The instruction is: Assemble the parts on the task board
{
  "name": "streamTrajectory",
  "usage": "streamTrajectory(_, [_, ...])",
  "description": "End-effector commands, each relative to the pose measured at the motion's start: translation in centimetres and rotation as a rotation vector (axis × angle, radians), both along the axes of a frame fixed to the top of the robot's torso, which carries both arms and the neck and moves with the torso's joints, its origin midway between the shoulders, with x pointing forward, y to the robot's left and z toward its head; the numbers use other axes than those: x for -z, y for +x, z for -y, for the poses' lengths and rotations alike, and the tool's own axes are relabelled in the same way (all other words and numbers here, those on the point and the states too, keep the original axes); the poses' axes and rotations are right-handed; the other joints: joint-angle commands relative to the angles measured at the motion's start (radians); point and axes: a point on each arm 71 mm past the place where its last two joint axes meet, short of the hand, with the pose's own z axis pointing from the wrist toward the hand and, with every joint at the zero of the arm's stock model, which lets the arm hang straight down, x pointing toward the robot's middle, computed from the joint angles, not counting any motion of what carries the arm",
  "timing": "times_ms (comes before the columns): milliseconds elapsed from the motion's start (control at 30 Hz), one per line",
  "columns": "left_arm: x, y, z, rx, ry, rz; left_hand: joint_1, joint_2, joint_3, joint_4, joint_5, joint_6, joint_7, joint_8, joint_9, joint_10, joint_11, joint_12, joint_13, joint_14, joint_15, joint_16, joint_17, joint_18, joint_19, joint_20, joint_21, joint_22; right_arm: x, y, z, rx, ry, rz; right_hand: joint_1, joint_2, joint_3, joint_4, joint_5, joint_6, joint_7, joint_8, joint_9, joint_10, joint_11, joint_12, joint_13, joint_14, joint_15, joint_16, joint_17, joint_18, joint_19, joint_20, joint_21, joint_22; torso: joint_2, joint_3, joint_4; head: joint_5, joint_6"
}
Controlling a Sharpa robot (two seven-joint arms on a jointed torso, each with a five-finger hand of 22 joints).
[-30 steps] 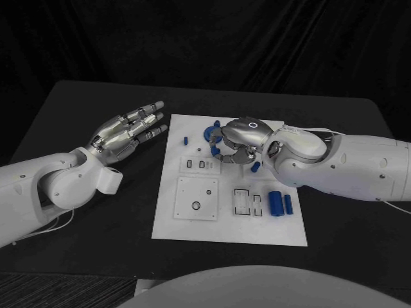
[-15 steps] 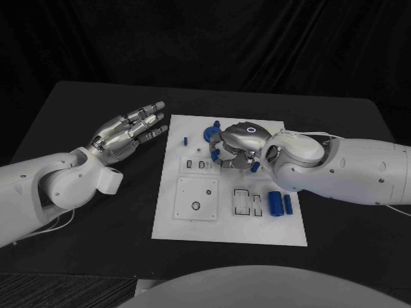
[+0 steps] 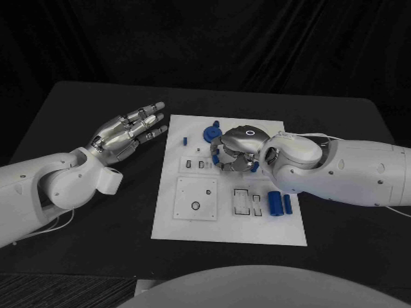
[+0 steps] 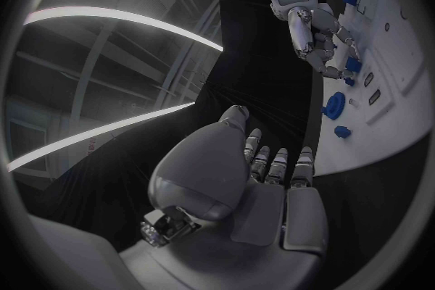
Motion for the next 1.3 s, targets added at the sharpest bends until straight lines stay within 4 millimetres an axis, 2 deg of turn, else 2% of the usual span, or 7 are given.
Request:
streamTrajectory(33, [-0.05,-0.1,0.21,0.016,-0.014,0.002,0.002,-0.003,0.006,-0.001,0.007,-0.002,0.004,0.003,0.001,0.0,0.009,0.005,0.001,-0.001,0.006,0.005,0.001,0.017,-0.002,0.007,-0.005,-0.001,0.37,0.0,0.13,0.027,-0.031,-0.018,-0.013,-0.001,0.002,-0.007,0.002,0.0,0.005,-0.007,0.001,0.105,0.006,0.004,0.263,0.097,0.009,-0.003,0.239,0.017,0.005,0.004,-0.006,0.188,0.0,-0.0002,-0.0003,0.0,0.0])
streamTrajectory(233, [-0.04,-0.1,0.24,0.017,-0.014,0.002,0.002,-0.003,0.006,-0.001,0.007,-0.002,0.004,0.003,0.001,0.0,0.009,0.005,0.001,-0.001,0.006,0.005,0.001,0.017,-0.002,0.007,-0.005,-0.001,0.57,0.02,0.04,0.028,-0.033,-0.021,-0.014,-0.002,0.002,-0.009,-0.001,0.0,0.006,-0.009,0.0,0.105,0.007,0.004,0.263,0.097,0.01,-0.003,0.238,0.017,0.004,0.005,-0.008,0.188,0.001,0.0002,0.0,0.001,0.0])
streamTrajectory(467, [-0.03,-0.08,0.19,0.017,-0.013,0.001,0.002,-0.003,0.007,-0.002,0.007,-0.004,0.004,0.003,0.001,0.0,0.009,0.005,0.001,-0.001,0.006,0.005,0.001,0.017,-0.002,0.007,-0.005,-0.001,0.67,0.01,0.02,0.028,-0.032,-0.023,-0.02,-0.002,0.003,-0.024,-0.037,-0.01,0.006,-0.023,-0.004,0.105,0.009,0.004,0.263,0.096,0.012,-0.005,0.236,0.018,0.003,0.009,-0.012,0.186,0.001,0.0002,0.0001,0.001,0.0])
streamTrajectory(833, [0.0,-0.05,0.23,0.019,-0.012,0.0,0.002,-0.003,0.007,-0.002,0.007,-0.004,0.004,0.003,0.001,0.0,0.009,0.005,0.001,-0.001,0.006,0.005,0.001,0.017,-0.002,0.007,-0.005,-0.001,0.78,0.01,0.04,0.031,-0.041,-0.03,-0.05,0.006,-0.013,-0.05,-0.174,-0.01,0.005,-0.034,-0.003,0.105,0.009,0.004,0.263,0.096,0.012,-0.006,0.234,0.018,0.003,0.01,-0.017,0.186,0.001,0.0001,-0.0002,0.001,0.0])
streamTrajectory(933, [0.01,-0.05,0.21,0.019,-0.011,-0.002,0.002,-0.003,0.009,-0.003,0.007,-0.005,0.004,0.003,0.001,-0.001,0.009,0.004,0.0,-0.001,0.006,0.005,0.001,0.017,-0.002,0.007,-0.005,-0.001,0.82,0.01,0.06,0.033,-0.045,-0.033,-0.053,0.008,-0.017,-0.054,-0.197,-0.01,0.005,-0.036,-0.002,0.105,0.009,0.004,0.263,0.096,0.013,-0.006,0.235,0.019,0.003,0.01,-0.018,0.186,0.001,0.0,0.0002,0.001,0.0])
streamTrajectory(1167, [0.03,-0.04,0.18,0.019,-0.009,-0.004,0.002,-0.003,0.009,-0.003,0.007,-0.005,0.004,0.003,0.001,-0.001,0.009,0.004,0.0,-0.001,0.006,0.005,0.001,0.017,-0.002,0.007,-0.005,-0.001,0.84,0.02,0.04,0.034,-0.048,-0.035,-0.055,0.008,-0.022,-0.061,-0.222,-0.011,0.005,-0.04,-0.003,0.105,0.009,0.004,0.263,0.096,0.013,-0.006,0.234,0.019,0.003,0.01,-0.019,0.186,0.001,0.0001,0.0003,0.001,0.0])
streamTrajectory(1300, [0.04,-0.02,0.2,0.019,-0.008,-0.004,0.002,-0.003,0.009,-0.003,0.007,-0.005,0.004,0.003,0.001,-0.001,0.009,0.004,0.0,-0.001,0.006,0.005,0.001,0.017,-0.002,0.007,-0.005,-0.001,0.85,0.01,0.01,0.035,-0.049,-0.036,-0.057,0.006,-0.029,-0.07,-0.259,-0.021,0.007,-0.052,-0.008,0.105,0.01,0.004,0.263,0.096,0.014,-0.006,0.234,0.019,0.004,0.011,-0.02,0.186,0.001,0.0002,0.0006,0.001,0.0])
